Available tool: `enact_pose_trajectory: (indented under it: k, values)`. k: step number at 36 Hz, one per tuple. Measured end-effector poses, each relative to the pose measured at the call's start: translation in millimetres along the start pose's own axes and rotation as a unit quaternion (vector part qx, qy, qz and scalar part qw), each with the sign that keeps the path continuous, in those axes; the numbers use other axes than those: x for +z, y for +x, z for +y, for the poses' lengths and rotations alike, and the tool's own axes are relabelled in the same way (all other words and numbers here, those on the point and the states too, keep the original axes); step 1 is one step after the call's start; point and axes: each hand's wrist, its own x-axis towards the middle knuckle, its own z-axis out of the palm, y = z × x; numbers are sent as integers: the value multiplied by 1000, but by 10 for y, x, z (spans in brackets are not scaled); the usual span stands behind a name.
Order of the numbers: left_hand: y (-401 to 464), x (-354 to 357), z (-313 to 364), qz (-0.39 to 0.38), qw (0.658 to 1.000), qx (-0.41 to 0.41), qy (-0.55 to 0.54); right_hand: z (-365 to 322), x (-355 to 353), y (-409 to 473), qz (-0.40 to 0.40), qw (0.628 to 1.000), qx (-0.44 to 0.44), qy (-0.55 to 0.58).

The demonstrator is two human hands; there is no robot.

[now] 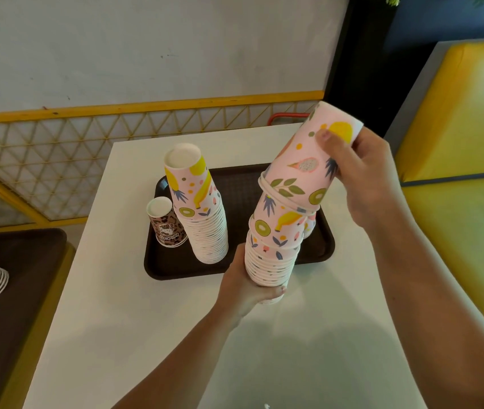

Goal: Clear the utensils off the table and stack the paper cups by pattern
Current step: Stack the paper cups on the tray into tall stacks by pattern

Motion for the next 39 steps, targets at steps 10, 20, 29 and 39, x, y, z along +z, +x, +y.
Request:
enact_pose_trajectory:
  k: [10,20,29,39]
  values:
    - [28,18,-37,5,1000,-4,1,4,-26,90,51,992,38,108]
    - [10,7,-67,14,1000,-2,1,559,-147,413,213,975,-37,-58]
    - [7,-2,-17,13,1000,-6,-28,1254,-101,374,79,963,16,-256]
    - [-17,-20,-5,10,1000,-4,-23,627,22,-31,23,986,-66,-153]
